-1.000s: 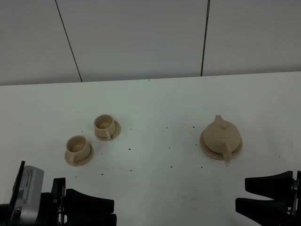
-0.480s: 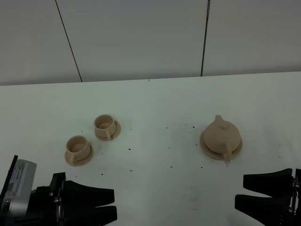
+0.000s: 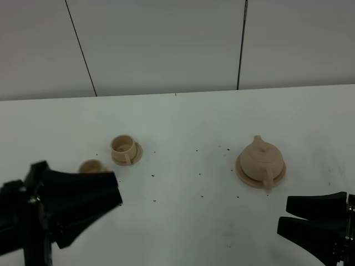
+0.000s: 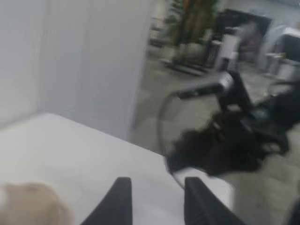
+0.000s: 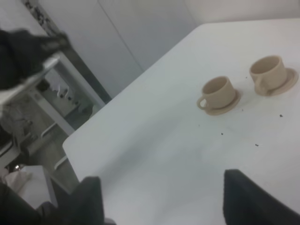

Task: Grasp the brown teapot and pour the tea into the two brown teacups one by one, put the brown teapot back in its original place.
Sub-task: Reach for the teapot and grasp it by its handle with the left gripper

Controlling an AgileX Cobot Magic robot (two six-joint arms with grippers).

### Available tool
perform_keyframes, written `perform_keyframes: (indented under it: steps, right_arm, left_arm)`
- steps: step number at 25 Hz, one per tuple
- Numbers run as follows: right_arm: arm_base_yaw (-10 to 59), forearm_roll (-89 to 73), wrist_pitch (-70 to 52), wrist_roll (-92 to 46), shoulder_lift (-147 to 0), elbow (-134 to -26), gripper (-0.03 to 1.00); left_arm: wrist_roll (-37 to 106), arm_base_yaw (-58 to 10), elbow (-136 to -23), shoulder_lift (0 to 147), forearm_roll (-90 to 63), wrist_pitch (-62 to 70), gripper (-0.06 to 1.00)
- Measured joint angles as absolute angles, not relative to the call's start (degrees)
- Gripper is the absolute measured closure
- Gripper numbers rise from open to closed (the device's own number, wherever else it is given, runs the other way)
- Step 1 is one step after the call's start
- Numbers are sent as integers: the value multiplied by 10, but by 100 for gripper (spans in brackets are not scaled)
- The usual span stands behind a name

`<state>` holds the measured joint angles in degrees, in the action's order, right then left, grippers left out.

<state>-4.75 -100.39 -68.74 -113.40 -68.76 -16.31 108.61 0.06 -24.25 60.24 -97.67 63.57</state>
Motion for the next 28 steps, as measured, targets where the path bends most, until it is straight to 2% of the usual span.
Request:
perform_keyframes:
  steps: [6, 11, 20, 24, 28]
  right_arm:
    - [-47, -1034, -687, -1132, -688, -163, 44]
    - [-47, -1039, -688, -1125, -688, -179, 44]
    - [-47, -1039, -688, -1098, -688, -218, 44]
    - [-47, -1039, -688, -1096, -688, -219, 44]
    - [-47, -1038, -688, -1096, -688, -219, 44]
  left_arm:
    - [891, 1, -291, 442, -820, 444, 61]
    - [667, 1, -296, 317, -631, 365, 61]
    - [279, 1, -296, 167, -257, 435, 67]
    - [171, 1, -317, 127, -171, 521, 67]
    - [140, 1, -392, 120, -122, 623, 67]
